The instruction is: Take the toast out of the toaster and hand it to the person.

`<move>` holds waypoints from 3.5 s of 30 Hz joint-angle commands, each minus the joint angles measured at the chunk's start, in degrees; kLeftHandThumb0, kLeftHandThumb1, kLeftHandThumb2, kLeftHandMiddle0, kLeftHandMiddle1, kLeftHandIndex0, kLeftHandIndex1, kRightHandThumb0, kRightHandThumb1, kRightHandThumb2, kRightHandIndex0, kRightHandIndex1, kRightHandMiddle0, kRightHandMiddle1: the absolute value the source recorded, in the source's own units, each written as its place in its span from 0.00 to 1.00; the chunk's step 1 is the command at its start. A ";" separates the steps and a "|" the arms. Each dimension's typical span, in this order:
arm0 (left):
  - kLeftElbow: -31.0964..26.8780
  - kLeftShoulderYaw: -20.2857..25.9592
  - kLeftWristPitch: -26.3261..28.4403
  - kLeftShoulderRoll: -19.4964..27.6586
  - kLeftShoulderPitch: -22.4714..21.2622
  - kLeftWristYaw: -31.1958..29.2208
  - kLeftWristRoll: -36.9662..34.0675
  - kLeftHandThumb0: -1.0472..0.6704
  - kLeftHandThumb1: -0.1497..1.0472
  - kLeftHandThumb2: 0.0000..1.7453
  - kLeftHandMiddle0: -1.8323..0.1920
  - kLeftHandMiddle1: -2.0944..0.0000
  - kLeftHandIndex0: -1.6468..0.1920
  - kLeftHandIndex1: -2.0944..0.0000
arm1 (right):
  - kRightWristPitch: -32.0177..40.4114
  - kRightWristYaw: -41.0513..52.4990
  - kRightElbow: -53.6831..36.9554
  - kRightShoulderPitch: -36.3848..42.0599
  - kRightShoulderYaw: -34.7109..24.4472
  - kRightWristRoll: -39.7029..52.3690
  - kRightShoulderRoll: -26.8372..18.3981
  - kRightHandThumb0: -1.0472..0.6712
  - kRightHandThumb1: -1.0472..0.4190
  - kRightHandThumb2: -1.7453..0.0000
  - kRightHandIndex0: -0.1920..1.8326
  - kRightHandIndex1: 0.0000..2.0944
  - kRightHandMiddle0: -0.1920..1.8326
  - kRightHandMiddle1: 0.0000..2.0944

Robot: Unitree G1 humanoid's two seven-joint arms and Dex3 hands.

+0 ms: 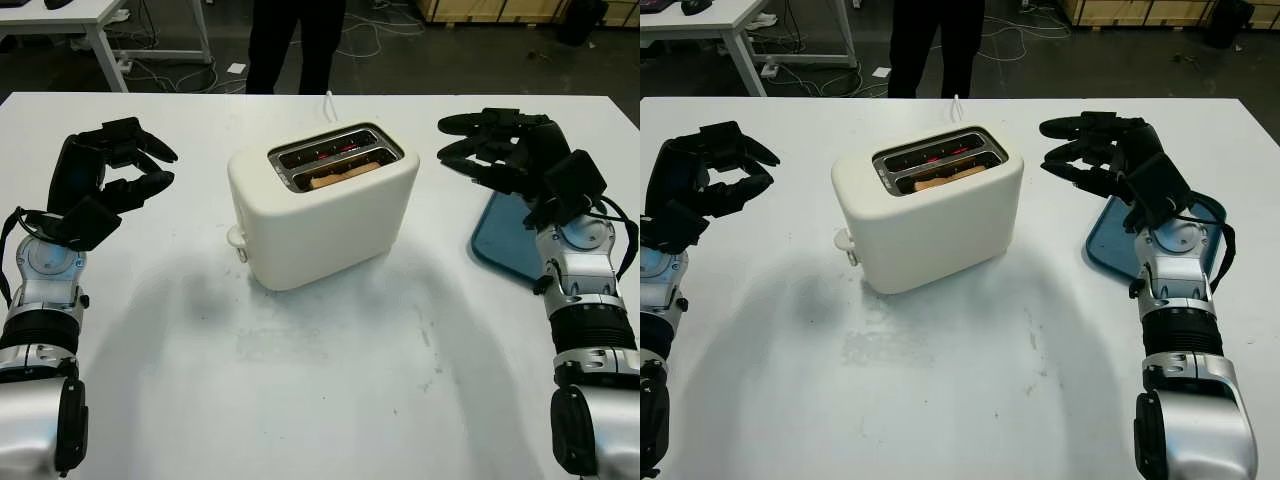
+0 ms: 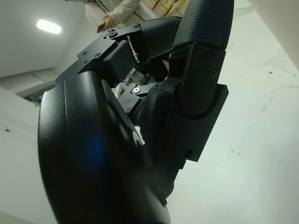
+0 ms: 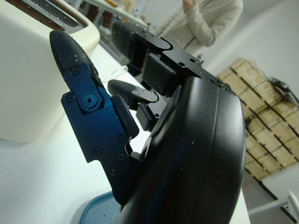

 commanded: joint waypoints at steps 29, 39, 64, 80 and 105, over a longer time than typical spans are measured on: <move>0.04 0.00 -0.52 -0.37 -0.26 0.60 -0.02 0.00 0.89 0.15 0.48 0.44 0.46 0.51 | -0.70 0.01 -0.29 -0.57 -0.01 0.05 -0.13 0.22 0.26 1.00 0.46 0.41 0.58 0.09; -0.03 0.08 -0.33 -0.40 -0.16 0.63 -0.05 0.00 0.89 0.15 0.48 0.44 0.46 0.51 | -1.12 -0.20 -0.18 -0.57 0.09 -0.28 -0.09 0.23 0.26 1.00 0.45 0.41 0.58 0.09; -0.27 0.00 0.40 -0.26 -0.35 0.87 0.13 0.00 0.89 0.16 0.48 0.43 0.46 0.51 | -1.29 -0.04 0.06 -0.86 0.18 -0.29 -0.23 0.24 0.26 1.00 0.45 0.41 0.58 0.10; -3.40 0.44 1.92 0.40 0.72 2.18 0.25 0.00 0.89 0.16 0.49 0.42 0.48 0.49 | 5.80 -2.63 -10.93 2.43 0.21 -0.49 -0.98 0.29 0.22 0.99 0.41 0.42 0.53 0.08; -5.71 -0.28 3.07 -0.54 1.92 2.10 0.55 0.00 0.89 0.15 0.51 0.43 0.50 0.50 | 8.68 -3.43 -18.58 5.65 -0.02 -1.70 -1.75 0.43 0.20 1.00 0.39 0.38 0.51 0.05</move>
